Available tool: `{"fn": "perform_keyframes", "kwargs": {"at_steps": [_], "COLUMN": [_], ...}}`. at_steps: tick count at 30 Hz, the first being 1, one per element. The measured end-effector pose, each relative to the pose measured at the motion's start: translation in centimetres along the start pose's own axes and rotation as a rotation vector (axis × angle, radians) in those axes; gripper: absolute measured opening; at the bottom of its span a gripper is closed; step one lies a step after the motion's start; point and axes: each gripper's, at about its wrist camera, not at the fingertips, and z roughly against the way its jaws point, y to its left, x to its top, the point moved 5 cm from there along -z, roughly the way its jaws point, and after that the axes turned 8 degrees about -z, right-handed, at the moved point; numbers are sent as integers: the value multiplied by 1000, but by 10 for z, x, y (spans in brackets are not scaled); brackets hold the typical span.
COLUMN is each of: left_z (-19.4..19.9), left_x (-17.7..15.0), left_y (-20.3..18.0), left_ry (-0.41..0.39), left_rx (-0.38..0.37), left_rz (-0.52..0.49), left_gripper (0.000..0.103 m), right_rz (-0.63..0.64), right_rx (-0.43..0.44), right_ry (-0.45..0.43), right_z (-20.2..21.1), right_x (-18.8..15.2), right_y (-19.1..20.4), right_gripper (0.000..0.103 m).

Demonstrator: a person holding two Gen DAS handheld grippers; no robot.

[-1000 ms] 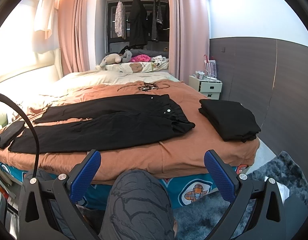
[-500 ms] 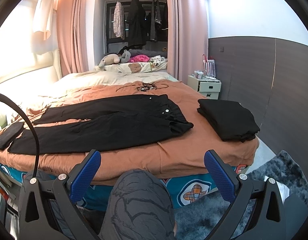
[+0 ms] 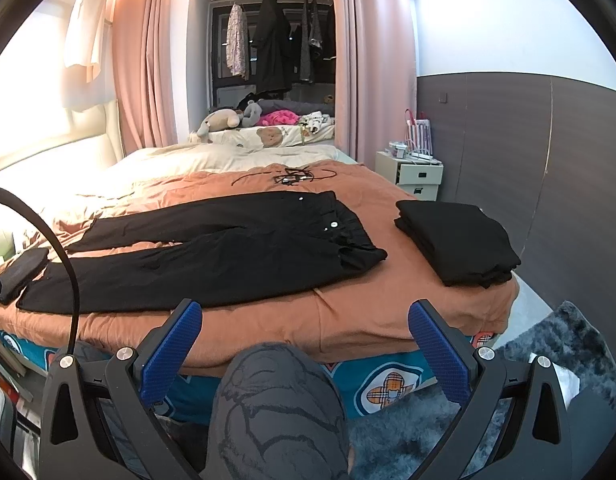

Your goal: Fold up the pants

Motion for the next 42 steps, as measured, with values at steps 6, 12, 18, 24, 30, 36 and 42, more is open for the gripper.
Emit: {"fn": "perform_keyframes", "kwargs": {"at_steps": [6, 12, 18, 24, 30, 36, 42], "left_z": [-5, -15, -31, -43, -61, -84, -101], "left_x": [3, 2, 3, -3, -18, -39, -54], "left_y": [16, 35, 59, 94, 124, 151, 173], "left_ry": [12, 52, 111, 160, 214, 260, 277], "left_rx": [9, 57, 109, 173, 222, 199, 194], "left_rz": [36, 61, 82, 157, 212, 252, 296], "left_gripper": [103, 103, 103, 103, 103, 103, 103], "right_rz": [2, -24, -87, -125, -121, -122, -128], "right_rx": [-6, 1, -4, -7, -19, 7, 7], "right_ry": [9, 38, 86, 120, 131, 121, 120], "right_z": [-7, -25, -47, -67, -88, -113, -144], "right_x": [9, 17, 31, 43, 54, 62, 61], "right_y": [-6, -14, -22, -25, -17, -10, -17], "right_gripper": [103, 103, 103, 103, 103, 103, 103]}}
